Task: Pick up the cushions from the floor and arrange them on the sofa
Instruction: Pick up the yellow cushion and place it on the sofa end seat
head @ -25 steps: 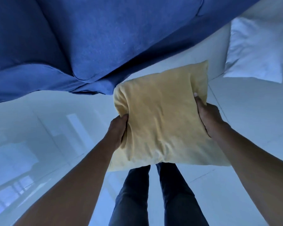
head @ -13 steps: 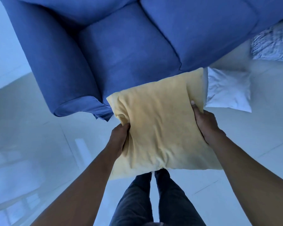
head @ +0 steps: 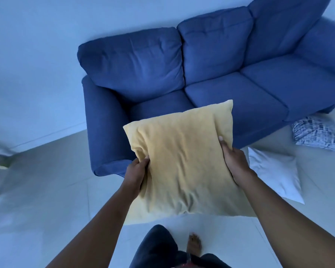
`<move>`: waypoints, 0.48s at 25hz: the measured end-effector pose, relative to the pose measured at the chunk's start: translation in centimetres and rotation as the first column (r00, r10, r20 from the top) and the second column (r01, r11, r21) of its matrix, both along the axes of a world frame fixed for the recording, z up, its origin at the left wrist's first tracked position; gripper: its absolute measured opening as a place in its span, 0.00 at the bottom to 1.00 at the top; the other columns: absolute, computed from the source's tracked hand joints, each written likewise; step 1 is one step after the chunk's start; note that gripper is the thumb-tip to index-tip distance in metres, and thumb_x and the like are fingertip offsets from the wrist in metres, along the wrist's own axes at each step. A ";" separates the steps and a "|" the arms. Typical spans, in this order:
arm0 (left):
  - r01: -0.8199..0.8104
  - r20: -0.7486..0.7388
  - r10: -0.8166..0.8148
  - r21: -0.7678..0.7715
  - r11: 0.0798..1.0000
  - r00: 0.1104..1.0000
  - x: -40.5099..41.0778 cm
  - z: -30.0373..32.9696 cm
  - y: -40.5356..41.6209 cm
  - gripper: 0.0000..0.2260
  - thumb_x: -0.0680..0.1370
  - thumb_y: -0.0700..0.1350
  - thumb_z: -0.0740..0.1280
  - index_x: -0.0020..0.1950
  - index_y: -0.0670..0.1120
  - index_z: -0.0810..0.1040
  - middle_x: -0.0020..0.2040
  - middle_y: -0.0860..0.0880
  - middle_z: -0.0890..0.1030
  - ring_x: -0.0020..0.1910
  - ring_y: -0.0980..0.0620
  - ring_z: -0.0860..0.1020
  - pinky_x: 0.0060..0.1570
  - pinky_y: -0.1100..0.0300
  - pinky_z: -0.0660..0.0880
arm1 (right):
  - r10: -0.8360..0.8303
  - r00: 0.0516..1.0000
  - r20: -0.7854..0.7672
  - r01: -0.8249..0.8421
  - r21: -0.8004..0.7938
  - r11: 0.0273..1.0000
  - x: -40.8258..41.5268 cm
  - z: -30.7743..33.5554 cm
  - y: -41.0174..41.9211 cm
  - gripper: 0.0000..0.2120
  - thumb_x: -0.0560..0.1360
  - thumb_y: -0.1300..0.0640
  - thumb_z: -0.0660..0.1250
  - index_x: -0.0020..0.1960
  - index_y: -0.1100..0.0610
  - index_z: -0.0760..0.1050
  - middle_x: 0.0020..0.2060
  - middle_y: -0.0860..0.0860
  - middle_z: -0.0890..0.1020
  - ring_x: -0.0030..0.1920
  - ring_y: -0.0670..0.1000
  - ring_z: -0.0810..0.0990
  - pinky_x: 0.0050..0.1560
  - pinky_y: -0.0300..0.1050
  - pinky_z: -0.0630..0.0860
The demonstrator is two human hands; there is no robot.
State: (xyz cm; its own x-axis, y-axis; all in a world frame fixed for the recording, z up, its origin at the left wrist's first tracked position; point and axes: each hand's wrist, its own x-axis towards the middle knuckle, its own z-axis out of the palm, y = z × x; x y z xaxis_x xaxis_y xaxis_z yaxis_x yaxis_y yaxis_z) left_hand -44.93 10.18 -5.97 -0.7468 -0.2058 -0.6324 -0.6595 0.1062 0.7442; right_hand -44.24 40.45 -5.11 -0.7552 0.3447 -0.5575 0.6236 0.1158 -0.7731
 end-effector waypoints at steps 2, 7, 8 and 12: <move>-0.022 -0.044 0.022 0.014 1.000 0.999 -1.0 1.3 -0.1 0.12 0.82 0.53 0.69 0.55 0.45 0.84 0.59 0.41 0.88 0.61 0.40 0.84 0.68 0.41 0.79 | 0.007 0.999 -0.031 -0.008 -0.009 1.000 -1.5 1.0 -0.2 0.30 0.68 0.19 0.61 0.46 0.45 0.79 0.52 0.49 0.85 0.57 0.57 0.83 0.66 0.61 0.78; -0.074 -0.111 0.079 0.048 0.996 0.991 -4.7 2.6 -1.0 0.08 0.85 0.49 0.67 0.50 0.51 0.83 0.55 0.45 0.87 0.55 0.46 0.84 0.57 0.50 0.81 | 0.025 0.997 -0.070 -0.027 -0.032 0.999 -6.3 1.9 -1.0 0.31 0.68 0.20 0.63 0.46 0.48 0.81 0.52 0.50 0.86 0.56 0.58 0.84 0.65 0.60 0.79; -0.083 -0.113 0.089 0.058 0.995 0.990 -5.6 2.6 -1.1 0.08 0.85 0.49 0.66 0.49 0.52 0.83 0.53 0.48 0.87 0.53 0.48 0.83 0.51 0.54 0.80 | 0.028 0.997 -0.073 -0.031 -0.040 0.999 -7.4 1.8 -1.2 0.31 0.68 0.20 0.63 0.46 0.48 0.81 0.52 0.49 0.86 0.56 0.58 0.84 0.65 0.60 0.79; -0.096 -0.100 0.104 0.082 0.992 0.989 -9.8 1.3 -2.0 0.07 0.85 0.49 0.66 0.50 0.55 0.82 0.54 0.50 0.87 0.56 0.49 0.83 0.47 0.56 0.78 | 0.025 0.997 -0.067 -0.028 -0.053 0.998 -12.3 1.1 -2.0 0.32 0.72 0.24 0.65 0.56 0.50 0.82 0.54 0.50 0.86 0.57 0.58 0.84 0.65 0.58 0.79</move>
